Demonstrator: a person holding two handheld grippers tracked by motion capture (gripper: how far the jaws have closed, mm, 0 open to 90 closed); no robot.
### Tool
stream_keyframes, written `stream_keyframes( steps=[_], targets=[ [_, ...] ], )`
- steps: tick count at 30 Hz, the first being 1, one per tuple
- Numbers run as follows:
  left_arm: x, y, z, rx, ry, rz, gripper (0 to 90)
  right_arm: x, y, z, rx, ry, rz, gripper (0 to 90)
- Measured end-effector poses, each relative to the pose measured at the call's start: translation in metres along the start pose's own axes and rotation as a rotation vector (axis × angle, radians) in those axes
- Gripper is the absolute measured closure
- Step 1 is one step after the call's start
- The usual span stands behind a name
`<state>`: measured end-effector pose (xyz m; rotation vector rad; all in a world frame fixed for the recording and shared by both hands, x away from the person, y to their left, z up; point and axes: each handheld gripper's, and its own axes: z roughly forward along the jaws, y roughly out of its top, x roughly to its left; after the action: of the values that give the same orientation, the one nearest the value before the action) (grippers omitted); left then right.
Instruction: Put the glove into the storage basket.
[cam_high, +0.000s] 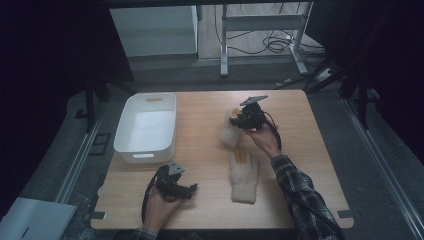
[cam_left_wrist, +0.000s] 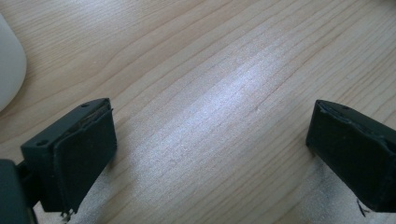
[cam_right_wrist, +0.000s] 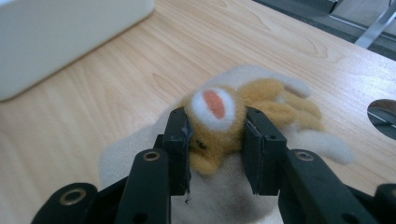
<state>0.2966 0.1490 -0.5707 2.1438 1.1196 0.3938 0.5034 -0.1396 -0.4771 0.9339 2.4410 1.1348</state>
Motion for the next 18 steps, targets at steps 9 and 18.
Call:
stream_keyframes(
  steps=[9, 18],
  targets=[
    [0.0, 0.0, 0.0, -0.001, -0.001, -0.001, 1.7, 0.013, 0.0, -0.031, -0.009, 0.03, -0.029, 64.3],
    [0.0, 0.0, 0.0, -0.001, 0.0, -0.001, 1.7, 0.033, -0.005, -0.064, -0.013, 0.07, -0.073, 64.3]
  ],
)
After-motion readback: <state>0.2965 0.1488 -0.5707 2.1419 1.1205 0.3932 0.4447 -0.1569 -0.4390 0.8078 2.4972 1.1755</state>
